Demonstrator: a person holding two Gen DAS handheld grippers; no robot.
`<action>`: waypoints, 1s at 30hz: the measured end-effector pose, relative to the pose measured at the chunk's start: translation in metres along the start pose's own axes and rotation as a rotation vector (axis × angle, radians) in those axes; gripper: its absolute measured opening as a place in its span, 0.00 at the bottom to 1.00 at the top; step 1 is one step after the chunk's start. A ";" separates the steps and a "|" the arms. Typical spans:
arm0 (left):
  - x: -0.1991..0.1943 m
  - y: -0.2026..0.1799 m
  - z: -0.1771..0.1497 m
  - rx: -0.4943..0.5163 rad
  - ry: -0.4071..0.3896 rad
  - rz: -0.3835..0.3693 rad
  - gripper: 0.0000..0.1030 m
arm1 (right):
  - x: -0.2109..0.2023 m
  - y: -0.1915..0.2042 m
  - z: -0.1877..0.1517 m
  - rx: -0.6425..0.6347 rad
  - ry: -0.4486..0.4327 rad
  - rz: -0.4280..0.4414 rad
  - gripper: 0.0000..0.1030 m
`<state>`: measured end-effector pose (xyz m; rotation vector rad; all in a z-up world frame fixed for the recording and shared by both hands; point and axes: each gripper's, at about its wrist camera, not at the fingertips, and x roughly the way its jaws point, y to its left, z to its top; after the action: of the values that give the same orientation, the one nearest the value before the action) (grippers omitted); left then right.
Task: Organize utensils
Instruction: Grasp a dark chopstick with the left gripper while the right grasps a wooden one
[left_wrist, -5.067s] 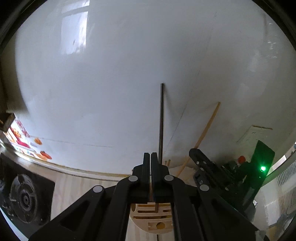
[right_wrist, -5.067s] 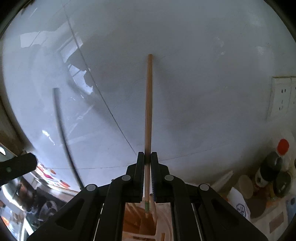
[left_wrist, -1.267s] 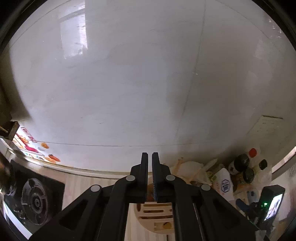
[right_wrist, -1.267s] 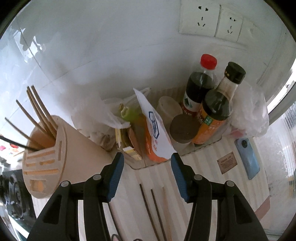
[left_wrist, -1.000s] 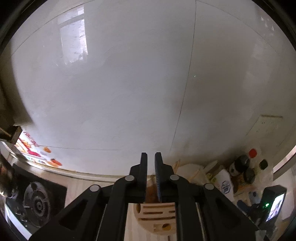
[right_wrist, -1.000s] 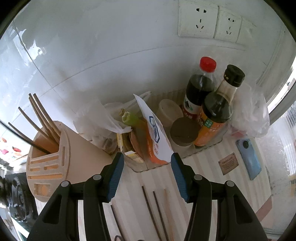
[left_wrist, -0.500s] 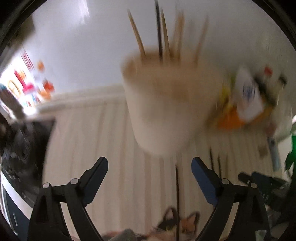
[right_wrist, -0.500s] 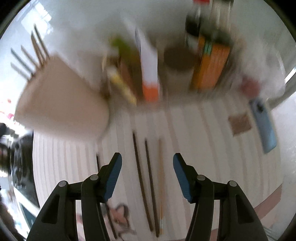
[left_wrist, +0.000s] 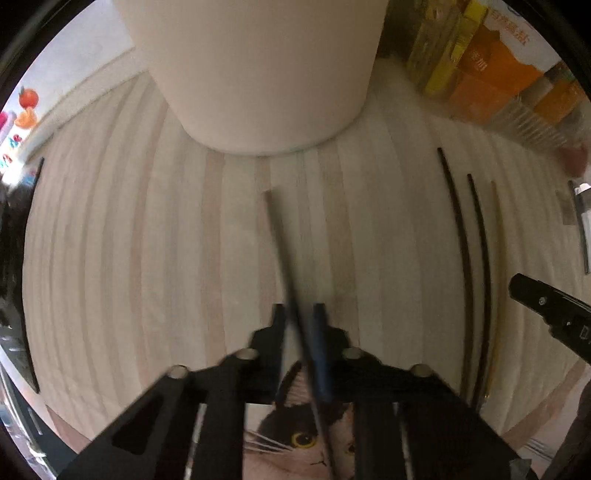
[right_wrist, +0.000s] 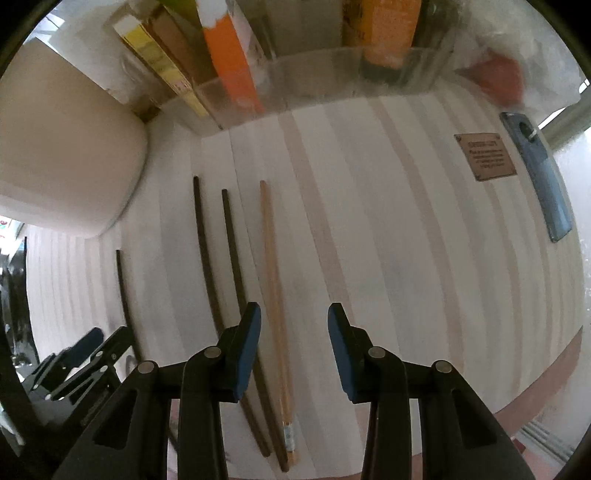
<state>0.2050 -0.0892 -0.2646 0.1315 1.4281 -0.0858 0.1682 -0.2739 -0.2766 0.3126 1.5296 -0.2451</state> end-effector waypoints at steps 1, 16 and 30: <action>0.000 -0.001 0.000 0.007 -0.005 0.000 0.05 | 0.003 0.000 0.000 -0.003 0.004 0.001 0.39; -0.008 0.030 -0.037 0.029 0.075 -0.075 0.05 | 0.018 -0.023 -0.037 -0.086 0.102 -0.067 0.07; -0.008 -0.005 -0.049 0.045 0.068 -0.085 0.03 | 0.030 0.000 -0.036 -0.134 0.143 -0.103 0.07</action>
<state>0.1556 -0.0874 -0.2635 0.1115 1.5001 -0.1855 0.1357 -0.2598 -0.3072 0.1472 1.6971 -0.2036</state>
